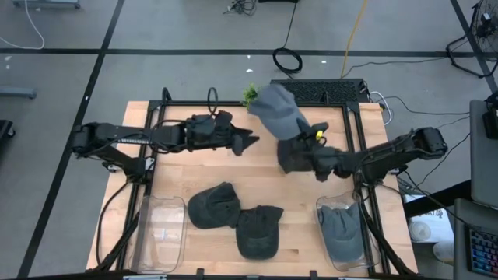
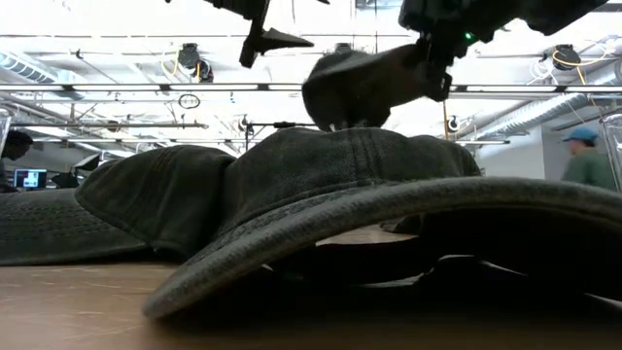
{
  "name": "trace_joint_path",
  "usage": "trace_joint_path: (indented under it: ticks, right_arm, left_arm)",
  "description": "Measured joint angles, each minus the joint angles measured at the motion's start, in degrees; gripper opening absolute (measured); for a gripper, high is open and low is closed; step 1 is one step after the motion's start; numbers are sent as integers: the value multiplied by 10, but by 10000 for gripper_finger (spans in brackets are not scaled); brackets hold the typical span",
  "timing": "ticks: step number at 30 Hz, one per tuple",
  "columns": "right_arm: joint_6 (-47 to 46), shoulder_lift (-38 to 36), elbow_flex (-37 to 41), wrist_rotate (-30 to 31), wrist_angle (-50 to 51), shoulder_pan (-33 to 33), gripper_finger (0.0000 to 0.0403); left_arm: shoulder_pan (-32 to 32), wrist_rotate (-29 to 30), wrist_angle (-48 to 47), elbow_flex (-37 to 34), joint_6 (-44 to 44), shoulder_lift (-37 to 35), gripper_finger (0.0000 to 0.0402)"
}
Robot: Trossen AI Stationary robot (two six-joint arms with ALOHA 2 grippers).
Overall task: Pick & Place hat
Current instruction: Put the gray cap into the right transparent bin
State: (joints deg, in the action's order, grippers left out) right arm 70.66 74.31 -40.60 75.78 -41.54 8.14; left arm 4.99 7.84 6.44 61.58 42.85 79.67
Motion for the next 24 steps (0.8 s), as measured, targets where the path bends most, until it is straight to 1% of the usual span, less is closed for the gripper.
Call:
trace_joint_path:
  ticks: [2,5,7,8,9,12,14,16,18,20,24]
  right_arm:
    - [23,-6,0,-20,-50,-8,0]
    - [71,-8,0,-64,-146,-7,0]
    - [105,-8,0,-84,-183,-4,0]
    - [120,-7,0,-95,-193,-2,0]
    - [130,-4,0,-102,-202,-2,0]
    - [153,-1,0,-112,-214,-3,0]
    - [157,5,0,-116,-217,-5,0]
    - [158,6,0,-118,-219,-9,0]
    - [158,5,0,-117,-224,-13,0]
    - [156,5,0,-121,-225,-16,0]
    - [155,6,0,-128,-228,-17,0]
  left_arm:
    - [3,21,13,0,17,13,291]
    - [12,17,18,-1,30,26,290]
    - [17,17,66,2,45,41,291]
    - [22,10,76,1,48,44,290]
    - [26,0,86,-1,50,45,289]
    - [28,-11,169,3,57,70,282]
    - [28,-21,180,-2,57,74,277]
    - [28,-17,222,2,60,90,274]
    - [28,-18,228,0,67,95,275]
    - [28,-18,267,0,73,112,278]
    - [27,-43,321,1,88,136,278]
